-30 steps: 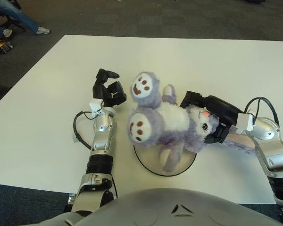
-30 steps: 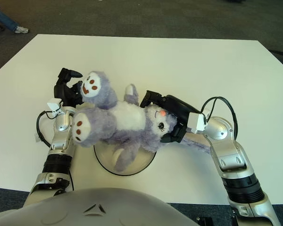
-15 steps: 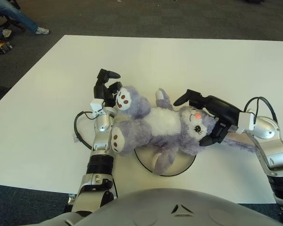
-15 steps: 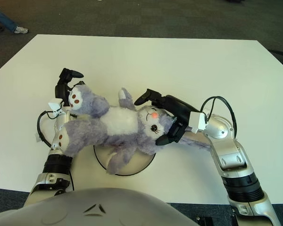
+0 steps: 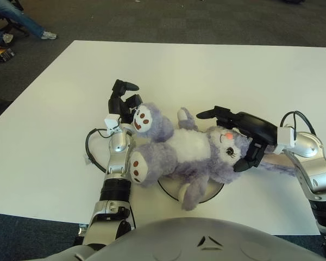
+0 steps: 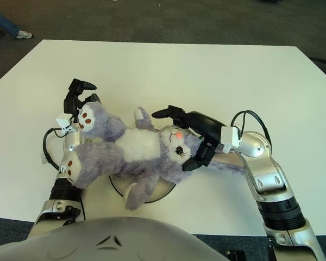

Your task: Put the doll into the plate.

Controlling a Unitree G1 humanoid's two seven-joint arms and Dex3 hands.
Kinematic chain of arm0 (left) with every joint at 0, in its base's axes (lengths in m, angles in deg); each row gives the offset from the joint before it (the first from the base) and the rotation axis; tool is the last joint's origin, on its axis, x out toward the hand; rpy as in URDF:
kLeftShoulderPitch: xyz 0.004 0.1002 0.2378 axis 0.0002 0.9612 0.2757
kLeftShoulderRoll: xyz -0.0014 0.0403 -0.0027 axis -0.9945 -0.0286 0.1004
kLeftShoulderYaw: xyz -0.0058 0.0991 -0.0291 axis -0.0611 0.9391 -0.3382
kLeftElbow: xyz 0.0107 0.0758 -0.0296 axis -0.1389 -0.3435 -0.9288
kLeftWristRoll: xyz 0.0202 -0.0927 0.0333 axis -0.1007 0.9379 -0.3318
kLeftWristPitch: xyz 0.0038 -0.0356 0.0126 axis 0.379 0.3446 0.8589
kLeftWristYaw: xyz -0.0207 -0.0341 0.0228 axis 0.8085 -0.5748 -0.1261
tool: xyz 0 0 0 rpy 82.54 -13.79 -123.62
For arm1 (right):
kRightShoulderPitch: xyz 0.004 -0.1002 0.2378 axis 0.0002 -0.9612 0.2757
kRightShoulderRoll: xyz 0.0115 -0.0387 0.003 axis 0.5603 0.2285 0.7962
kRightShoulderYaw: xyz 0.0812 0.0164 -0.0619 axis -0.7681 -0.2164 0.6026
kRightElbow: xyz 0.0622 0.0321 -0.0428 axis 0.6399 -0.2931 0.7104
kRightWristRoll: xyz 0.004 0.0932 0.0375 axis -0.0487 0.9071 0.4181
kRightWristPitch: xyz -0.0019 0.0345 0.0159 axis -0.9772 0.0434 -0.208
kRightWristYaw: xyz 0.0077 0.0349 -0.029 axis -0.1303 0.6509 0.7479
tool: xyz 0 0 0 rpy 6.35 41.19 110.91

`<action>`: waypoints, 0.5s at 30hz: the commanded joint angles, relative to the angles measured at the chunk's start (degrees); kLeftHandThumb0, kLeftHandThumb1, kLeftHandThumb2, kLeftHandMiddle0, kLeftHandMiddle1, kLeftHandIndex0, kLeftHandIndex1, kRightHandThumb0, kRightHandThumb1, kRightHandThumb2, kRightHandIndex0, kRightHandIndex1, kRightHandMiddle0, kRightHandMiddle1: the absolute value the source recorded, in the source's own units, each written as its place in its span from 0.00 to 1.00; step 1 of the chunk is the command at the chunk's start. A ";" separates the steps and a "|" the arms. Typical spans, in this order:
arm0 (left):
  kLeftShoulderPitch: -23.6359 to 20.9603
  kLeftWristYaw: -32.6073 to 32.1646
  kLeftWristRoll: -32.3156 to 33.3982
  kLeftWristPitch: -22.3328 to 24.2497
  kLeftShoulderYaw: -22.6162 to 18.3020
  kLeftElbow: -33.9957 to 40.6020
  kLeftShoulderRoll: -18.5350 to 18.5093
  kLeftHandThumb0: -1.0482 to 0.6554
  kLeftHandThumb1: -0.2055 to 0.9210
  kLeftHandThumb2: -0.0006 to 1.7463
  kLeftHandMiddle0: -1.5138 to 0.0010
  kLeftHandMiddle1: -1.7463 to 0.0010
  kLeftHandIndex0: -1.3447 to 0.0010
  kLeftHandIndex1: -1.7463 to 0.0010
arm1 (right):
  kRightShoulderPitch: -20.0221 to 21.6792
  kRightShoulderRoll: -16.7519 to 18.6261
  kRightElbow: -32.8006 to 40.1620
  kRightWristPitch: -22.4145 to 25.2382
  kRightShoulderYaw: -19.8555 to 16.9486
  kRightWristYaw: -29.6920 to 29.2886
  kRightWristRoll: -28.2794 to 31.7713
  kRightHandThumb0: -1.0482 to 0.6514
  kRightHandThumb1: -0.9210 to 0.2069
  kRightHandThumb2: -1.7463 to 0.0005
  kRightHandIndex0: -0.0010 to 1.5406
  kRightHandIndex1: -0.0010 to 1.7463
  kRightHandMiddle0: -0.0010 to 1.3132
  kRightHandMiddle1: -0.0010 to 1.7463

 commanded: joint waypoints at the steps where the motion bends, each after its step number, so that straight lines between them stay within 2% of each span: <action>1: 4.89 -0.43 -0.08 0.20 0.21 -3.54 1.59 0.36 0.58 0.66 0.15 0.00 0.62 0.00 | 0.91 -0.70 0.02 0.75 -0.64 0.74 1.69 0.23 0.43 0.57 0.52 1.00 0.00 0.11; 7: 4.82 -0.43 -0.10 0.21 0.18 -3.57 1.51 0.36 0.59 0.66 0.15 0.00 0.63 0.00 | 1.21 -1.28 0.91 2.99 -0.40 0.81 1.41 0.15 0.26 0.67 0.52 1.00 0.00 0.02; 10: 4.81 -0.46 -0.24 0.30 0.23 -3.55 1.42 0.36 0.59 0.66 0.15 0.00 0.63 0.00 | 1.16 -1.59 1.68 4.43 -0.54 0.53 1.30 0.12 0.19 0.71 0.52 1.00 0.00 0.01; 13: 4.76 -0.35 -0.23 0.46 0.22 -3.54 1.27 0.36 0.59 0.66 0.15 0.00 0.63 0.00 | 1.16 -1.68 2.46 6.57 -0.68 0.44 1.99 0.08 0.06 0.79 0.52 1.00 0.00 0.00; 15: 4.70 -0.15 -0.10 0.56 0.17 -3.58 1.12 0.36 0.59 0.66 0.15 0.00 0.63 0.00 | 1.30 -1.52 2.99 9.17 -0.79 0.51 3.53 0.08 0.03 0.80 0.52 1.00 0.00 0.00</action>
